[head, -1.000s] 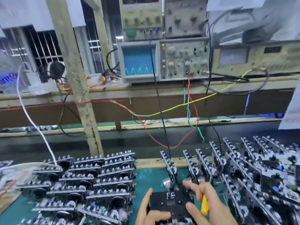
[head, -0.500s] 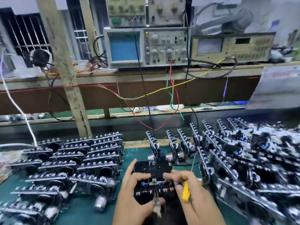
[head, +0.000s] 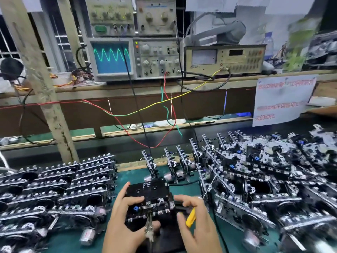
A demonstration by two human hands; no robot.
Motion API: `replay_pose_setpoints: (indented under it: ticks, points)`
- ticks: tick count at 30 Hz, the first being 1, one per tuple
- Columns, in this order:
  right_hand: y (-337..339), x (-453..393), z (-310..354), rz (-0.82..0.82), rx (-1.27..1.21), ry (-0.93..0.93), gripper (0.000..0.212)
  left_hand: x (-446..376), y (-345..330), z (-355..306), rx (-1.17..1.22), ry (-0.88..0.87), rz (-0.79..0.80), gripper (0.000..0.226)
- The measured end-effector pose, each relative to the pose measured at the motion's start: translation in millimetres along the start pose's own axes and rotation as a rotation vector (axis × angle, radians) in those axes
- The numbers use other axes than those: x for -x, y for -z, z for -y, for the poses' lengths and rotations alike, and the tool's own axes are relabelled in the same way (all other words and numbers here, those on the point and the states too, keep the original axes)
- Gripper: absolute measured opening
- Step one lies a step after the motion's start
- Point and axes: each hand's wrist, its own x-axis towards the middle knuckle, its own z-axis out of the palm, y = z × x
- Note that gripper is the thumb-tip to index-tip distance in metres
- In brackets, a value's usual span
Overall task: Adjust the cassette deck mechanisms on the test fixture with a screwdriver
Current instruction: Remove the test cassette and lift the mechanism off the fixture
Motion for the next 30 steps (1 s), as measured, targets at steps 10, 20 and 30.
replay_pose_setpoints:
  ticks: [10,20,30]
  points:
    - [3,5,-7,-0.109,-0.185,-0.073,0.037,2,-4,-1,-0.005,0.007,-0.004,0.078]
    - [2,4,-13,-0.046,-0.225,-0.189,0.027,1,-4,5,-0.016,0.003,-0.001,0.081]
    - [8,3,-8,-0.029,-0.252,-0.212,0.006,2,-3,-1,-0.008,0.009,-0.001,0.078]
